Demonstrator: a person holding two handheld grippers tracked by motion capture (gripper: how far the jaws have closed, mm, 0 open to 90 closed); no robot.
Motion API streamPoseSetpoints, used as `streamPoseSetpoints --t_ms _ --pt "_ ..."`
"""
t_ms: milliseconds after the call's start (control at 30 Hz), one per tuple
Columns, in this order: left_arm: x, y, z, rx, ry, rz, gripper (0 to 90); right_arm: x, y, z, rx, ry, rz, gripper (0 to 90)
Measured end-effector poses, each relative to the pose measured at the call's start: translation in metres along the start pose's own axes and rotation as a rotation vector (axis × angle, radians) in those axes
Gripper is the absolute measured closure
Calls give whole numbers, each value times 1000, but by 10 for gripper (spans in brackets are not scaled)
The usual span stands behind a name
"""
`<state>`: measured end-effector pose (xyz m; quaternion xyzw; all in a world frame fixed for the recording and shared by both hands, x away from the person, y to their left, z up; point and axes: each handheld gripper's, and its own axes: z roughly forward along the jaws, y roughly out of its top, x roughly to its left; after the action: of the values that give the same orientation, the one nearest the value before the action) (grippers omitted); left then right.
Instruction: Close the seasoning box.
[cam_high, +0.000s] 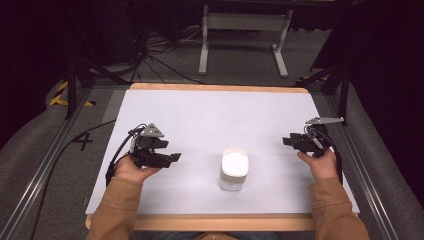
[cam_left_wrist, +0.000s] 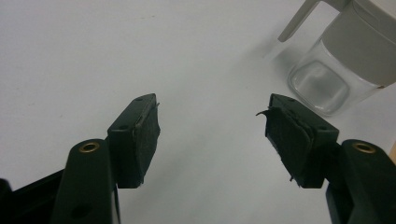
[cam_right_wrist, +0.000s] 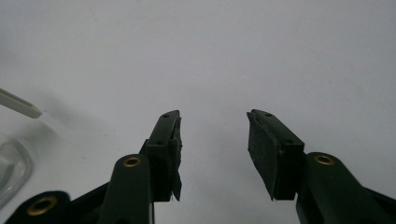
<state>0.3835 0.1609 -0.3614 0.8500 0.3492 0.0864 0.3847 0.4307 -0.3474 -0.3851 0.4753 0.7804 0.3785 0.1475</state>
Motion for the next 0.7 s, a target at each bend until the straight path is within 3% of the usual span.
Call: streamPoseSetpoints --t_ms 167,367,700 --pt "0 0 0 7 -3 -5 349 -5 -9 17 92 0 5 533" --pt "0 0 0 1 -4 -6 349 -3 -13 31 161 21 -2 519" --pt "0 0 -1 -1 -4 1 349 2 -11 30 140 18 -27 505"
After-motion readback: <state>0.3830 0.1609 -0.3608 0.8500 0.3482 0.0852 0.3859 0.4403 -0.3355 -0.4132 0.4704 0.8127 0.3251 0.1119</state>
